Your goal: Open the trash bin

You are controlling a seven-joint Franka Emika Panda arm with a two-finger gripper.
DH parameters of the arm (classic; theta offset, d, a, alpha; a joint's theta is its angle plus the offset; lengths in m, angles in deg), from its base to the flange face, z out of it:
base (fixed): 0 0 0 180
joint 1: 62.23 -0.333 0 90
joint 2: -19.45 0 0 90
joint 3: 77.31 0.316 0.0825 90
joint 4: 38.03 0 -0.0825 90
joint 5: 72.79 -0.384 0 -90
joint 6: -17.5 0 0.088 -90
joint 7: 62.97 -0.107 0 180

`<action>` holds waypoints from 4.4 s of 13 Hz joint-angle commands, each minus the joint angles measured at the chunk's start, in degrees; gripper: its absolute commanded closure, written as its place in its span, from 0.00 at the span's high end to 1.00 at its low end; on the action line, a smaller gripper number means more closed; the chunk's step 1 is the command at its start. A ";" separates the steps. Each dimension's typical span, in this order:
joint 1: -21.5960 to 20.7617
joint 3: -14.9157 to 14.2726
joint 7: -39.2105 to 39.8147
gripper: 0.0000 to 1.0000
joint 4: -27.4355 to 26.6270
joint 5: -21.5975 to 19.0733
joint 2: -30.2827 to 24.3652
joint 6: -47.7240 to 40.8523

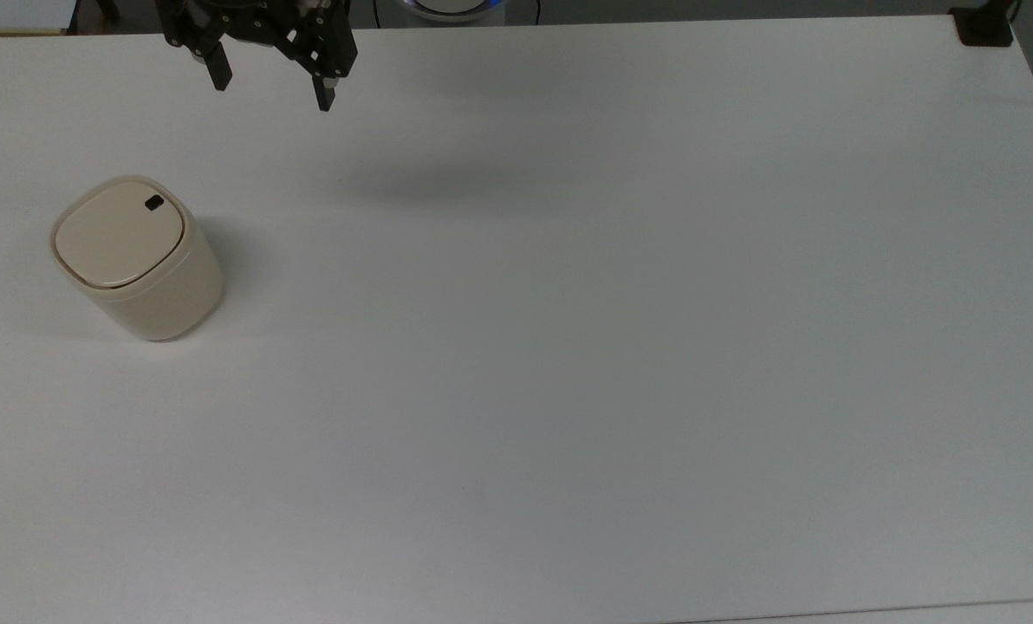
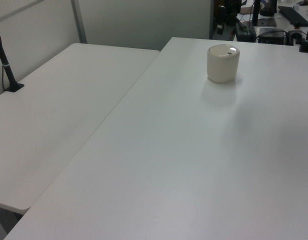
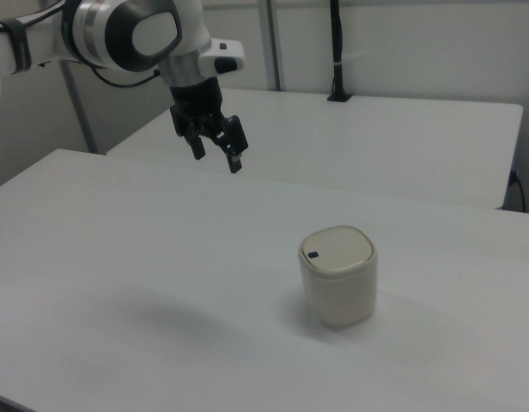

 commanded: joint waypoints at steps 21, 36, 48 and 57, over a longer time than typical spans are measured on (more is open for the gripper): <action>-1.15 0.33 1.35 0.13 -1.13 -1.02 -1.21 -3.25; 6.50 -11.54 3.11 0.05 -2.80 -3.66 12.32 14.68; 5.36 -9.43 1.00 0.06 -2.71 -4.54 14.37 18.91; 0.96 6.89 0.47 1.00 -2.45 1.62 -1.20 -5.53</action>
